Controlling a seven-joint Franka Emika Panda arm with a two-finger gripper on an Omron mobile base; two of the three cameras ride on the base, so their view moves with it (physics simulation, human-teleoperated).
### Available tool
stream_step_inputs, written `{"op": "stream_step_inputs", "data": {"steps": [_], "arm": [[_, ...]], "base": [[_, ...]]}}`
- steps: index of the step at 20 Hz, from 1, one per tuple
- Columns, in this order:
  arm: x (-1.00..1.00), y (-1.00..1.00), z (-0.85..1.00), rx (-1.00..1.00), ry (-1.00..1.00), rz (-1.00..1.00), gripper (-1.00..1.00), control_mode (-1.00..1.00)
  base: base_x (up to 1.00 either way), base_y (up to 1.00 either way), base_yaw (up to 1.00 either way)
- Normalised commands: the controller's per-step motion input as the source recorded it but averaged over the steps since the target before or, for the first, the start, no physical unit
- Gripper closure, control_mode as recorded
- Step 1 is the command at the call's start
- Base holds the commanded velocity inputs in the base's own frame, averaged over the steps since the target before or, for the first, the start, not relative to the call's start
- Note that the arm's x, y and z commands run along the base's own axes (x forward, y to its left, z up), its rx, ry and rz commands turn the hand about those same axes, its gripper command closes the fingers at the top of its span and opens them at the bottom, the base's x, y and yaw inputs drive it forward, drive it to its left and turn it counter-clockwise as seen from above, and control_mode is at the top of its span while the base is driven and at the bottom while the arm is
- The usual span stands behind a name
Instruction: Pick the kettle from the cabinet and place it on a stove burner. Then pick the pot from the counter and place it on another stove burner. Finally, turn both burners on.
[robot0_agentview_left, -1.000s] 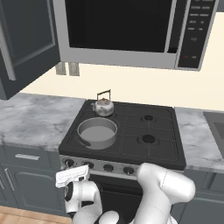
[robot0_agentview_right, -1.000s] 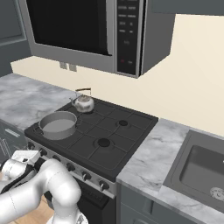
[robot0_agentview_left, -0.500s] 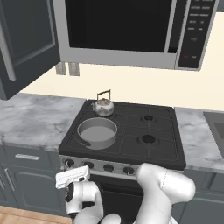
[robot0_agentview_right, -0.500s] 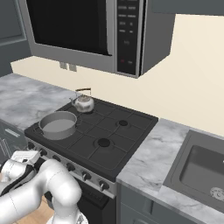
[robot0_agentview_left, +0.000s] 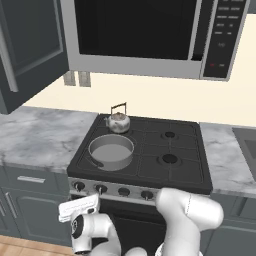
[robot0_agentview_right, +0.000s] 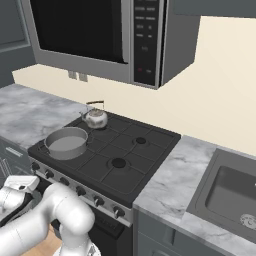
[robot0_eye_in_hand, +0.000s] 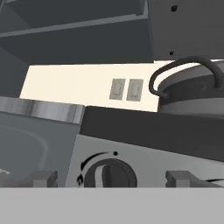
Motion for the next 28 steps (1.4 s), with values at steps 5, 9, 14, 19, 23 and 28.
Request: {"op": "stream_step_inputs", "data": {"steps": [5,9,14,19,23,28], "arm": [[-0.40,0.15,0.12,0.00,0.00,0.00,-1.00,-1.00],[-0.30,-0.03,0.01,0.00,0.00,0.00,-1.00,-1.00],[-0.11,-0.10,0.00,0.00,0.00,0.00,-1.00,-1.00],[0.00,-0.12,0.00,0.01,0.00,0.00,-1.00,-1.00],[0.00,-0.15,0.00,0.02,0.00,0.00,-1.00,-1.00],[0.00,-0.20,0.00,0.02,0.00,0.00,-1.00,-1.00]], "base": [[0.00,0.00,0.00],[0.00,0.00,0.00],[0.00,0.00,0.00],[0.00,0.00,0.00],[0.00,0.00,0.00],[0.00,0.00,0.00]]}}
